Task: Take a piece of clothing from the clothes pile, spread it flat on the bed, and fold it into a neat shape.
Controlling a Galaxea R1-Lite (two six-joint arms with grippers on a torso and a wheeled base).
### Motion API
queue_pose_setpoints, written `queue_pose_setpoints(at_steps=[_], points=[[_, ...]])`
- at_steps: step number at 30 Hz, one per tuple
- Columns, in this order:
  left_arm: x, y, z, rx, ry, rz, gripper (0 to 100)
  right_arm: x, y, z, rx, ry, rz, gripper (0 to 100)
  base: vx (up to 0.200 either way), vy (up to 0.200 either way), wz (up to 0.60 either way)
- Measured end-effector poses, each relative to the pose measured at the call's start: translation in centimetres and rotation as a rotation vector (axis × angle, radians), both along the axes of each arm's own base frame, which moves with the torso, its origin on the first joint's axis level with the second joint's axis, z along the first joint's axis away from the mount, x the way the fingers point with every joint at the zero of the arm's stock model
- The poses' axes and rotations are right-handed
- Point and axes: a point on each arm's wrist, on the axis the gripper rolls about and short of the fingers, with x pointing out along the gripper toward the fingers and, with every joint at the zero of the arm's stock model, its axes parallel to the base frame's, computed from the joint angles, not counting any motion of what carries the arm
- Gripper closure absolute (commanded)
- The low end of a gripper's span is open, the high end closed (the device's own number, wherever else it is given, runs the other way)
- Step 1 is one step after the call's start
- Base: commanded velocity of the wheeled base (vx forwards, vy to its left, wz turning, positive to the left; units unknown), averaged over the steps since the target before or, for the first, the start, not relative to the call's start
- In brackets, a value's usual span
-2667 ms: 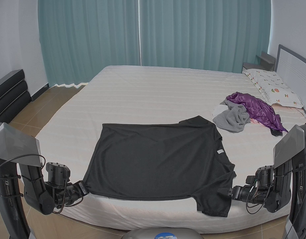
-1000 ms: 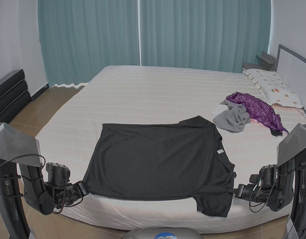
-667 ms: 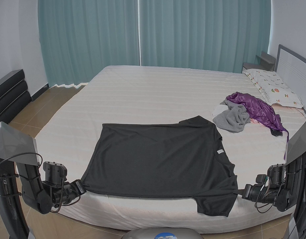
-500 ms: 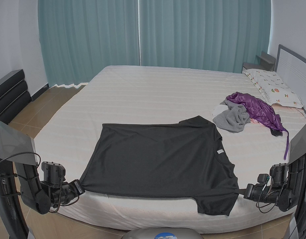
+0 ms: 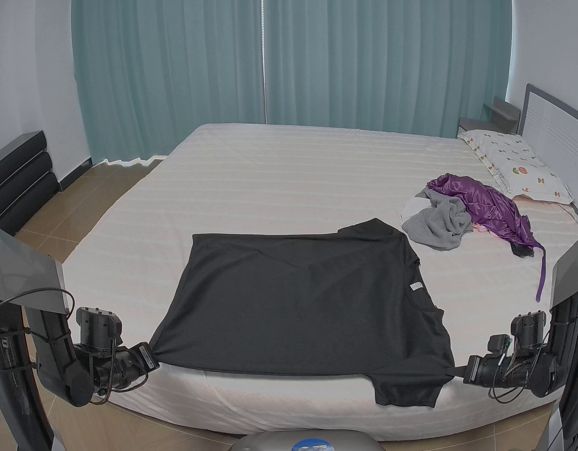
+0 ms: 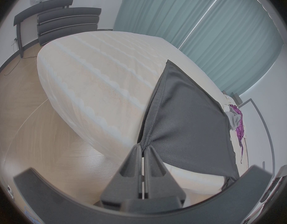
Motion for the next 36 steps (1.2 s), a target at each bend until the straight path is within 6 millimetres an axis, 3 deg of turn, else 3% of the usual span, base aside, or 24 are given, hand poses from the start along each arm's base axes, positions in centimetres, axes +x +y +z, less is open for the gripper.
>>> queue_pose_setpoints(at_steps=[36], points=[[-3.6,0.2,0.6,0.133,0.061,-0.169,100,-3.6,-1.1,2.5,-0.054,0.145,0.068,100,0.000,0.000,0.00]])
